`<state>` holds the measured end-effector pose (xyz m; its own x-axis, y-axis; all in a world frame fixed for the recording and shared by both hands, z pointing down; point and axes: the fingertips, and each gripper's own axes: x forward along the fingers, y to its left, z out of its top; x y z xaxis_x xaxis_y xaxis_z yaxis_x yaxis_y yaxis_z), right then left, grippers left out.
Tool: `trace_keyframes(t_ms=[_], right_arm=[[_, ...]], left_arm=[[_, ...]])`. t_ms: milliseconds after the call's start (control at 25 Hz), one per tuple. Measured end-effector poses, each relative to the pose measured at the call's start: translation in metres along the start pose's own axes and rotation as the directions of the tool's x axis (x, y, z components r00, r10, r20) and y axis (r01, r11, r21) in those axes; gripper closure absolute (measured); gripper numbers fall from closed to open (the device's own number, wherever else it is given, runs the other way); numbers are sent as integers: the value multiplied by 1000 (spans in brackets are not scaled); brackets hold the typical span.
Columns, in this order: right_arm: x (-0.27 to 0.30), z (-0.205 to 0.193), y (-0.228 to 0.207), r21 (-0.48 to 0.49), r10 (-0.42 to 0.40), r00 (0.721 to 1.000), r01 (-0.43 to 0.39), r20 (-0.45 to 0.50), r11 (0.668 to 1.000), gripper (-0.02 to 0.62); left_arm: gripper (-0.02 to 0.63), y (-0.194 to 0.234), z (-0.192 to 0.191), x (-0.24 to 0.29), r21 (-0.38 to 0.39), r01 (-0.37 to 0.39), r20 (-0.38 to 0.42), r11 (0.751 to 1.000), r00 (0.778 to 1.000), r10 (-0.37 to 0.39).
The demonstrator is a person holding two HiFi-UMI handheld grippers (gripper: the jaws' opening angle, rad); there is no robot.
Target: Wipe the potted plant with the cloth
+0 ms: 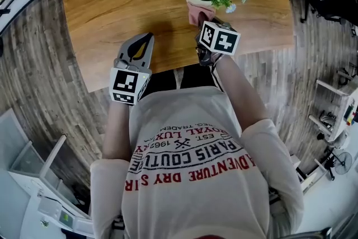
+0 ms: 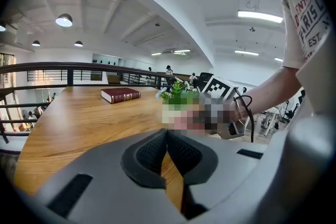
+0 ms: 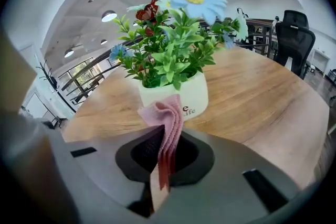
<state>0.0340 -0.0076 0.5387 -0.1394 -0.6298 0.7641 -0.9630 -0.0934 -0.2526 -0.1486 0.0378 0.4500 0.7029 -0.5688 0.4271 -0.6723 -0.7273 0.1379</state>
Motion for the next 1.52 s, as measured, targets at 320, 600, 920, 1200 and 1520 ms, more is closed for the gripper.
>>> trace_keyframes(t_ms=[320,600,920,1200,1520], right_arm=[[-18,-7,-13,-115,-11,1000,11,4,993,558],[-38,-3,-53,-133,-55,998,56,10,990,558],[-33,27,-101,-238,-101,994,106,32,965,558],[-23,46,-113,-224,-33,999,36,20,974,558],[-1,70,-123,-274,40,999,-41,-9,961,558]], left_arm=[[589,-5,12,9,9,5,31,1000,1000,-5],[419,-26,24,34,8,111,52,994,992,-111],[260,-41,26,101,69,158,8,985,987,-158],[155,-35,28,140,63,136,19,989,990,-137],[109,-36,37,185,207,228,10,951,972,-235]])
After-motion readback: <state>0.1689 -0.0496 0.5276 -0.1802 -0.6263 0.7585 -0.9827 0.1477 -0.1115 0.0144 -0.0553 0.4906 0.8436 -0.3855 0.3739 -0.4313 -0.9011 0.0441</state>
